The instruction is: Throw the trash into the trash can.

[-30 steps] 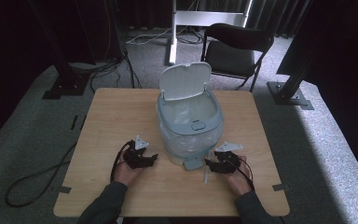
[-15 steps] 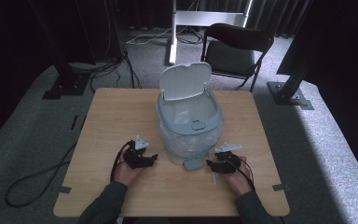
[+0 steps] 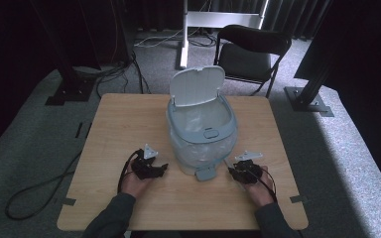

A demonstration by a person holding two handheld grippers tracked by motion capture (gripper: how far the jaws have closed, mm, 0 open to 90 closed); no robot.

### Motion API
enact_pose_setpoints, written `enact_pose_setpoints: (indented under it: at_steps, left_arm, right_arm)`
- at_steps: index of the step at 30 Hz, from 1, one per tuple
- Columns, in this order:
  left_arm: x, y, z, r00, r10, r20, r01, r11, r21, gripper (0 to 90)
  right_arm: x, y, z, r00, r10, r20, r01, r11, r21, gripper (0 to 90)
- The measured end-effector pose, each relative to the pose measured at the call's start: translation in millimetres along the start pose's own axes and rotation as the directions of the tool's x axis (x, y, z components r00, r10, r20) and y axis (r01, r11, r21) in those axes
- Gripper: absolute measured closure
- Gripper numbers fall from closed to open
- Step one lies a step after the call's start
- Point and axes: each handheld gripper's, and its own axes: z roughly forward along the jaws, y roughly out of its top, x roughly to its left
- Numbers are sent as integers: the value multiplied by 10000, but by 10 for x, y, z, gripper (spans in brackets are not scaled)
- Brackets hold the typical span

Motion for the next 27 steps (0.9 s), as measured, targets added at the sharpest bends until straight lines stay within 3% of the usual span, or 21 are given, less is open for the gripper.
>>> enact_pose_setpoints:
  at_steps: [6, 9, 14, 20, 27]
  left_arm:
    - [0, 0, 0, 10000, -2, 0, 2, 10000, -2, 302]
    - [0, 0, 0, 10000, 1, -2, -1, 10000, -1, 302]
    - [0, 0, 0, 10000, -1, -1, 1, 10000, -1, 302]
    - [0, 0, 0, 10000, -2, 0, 2, 10000, 0, 302]
    - [0, 0, 0, 10000, -2, -4, 2, 10000, -1, 302]
  right_arm:
    - [-20, 6, -5, 9990, -1, 457, -4, 9999, 123, 714]
    - [-93, -5, -15, 9969, 358, 696, -371, 9992, 175, 713]
    - [-180, -44, -61, 9951, 751, 646, -773, 9965, 328, 674]
    - [-231, -92, -115, 9944, 759, 736, -796, 9956, 491, 665]
    - [-340, -137, -147, 9895, 1035, 1008, -1087, 9929, 483, 770]
